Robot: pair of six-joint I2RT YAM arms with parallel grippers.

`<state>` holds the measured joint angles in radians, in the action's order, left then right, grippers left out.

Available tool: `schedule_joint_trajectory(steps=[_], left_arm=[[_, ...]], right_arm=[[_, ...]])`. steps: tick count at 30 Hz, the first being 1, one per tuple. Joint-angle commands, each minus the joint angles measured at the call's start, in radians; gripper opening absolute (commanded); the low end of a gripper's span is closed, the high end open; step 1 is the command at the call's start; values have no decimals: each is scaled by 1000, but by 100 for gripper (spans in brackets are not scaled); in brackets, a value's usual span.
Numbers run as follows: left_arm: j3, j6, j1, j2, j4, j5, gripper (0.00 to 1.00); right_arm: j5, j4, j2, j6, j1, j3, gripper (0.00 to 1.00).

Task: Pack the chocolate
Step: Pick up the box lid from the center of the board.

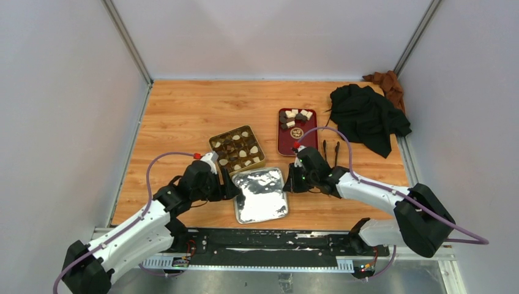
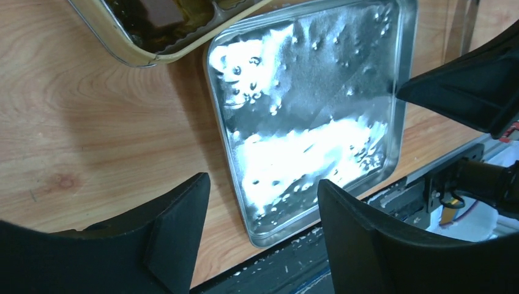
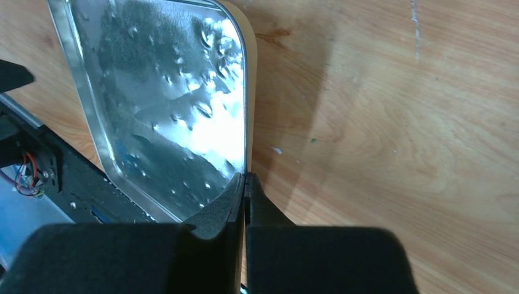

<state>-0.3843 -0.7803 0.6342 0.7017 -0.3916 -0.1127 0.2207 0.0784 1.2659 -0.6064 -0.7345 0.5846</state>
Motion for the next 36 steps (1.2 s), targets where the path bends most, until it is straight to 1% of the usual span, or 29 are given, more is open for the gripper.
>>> schedule_joint_trajectory(steps=[1,3,5,7,15,20,25,30,32,35,36], left_arm=[[14,-4,28,69,73,44,66],[8,11,30,80,65,82,58],[7,22,30,86,53,110,53],[10,28,30,99,54,139,51],[33,31,44,224,132,131,46],[36,39,50,273,172,121,38],[46,37,57,300,220,98,28],[68,22,58,308,266,73,10],[73,21,58,307,270,73,0],[79,26,58,283,267,76,0],[85,27,58,271,273,76,0]], right_arm=[[48,-63,-2,-7,9,-14,0],[48,-59,-5,-6,10,-14,0],[45,-52,-9,-4,10,-15,0],[45,-48,-11,-2,9,-17,0],[48,-46,5,2,10,-8,0],[51,-48,13,5,9,-5,0],[52,-51,16,4,9,-6,0],[53,-55,13,3,9,-9,0],[49,-54,10,3,9,-11,0],[48,-53,4,1,9,-14,1],[49,-52,3,1,10,-15,6]])
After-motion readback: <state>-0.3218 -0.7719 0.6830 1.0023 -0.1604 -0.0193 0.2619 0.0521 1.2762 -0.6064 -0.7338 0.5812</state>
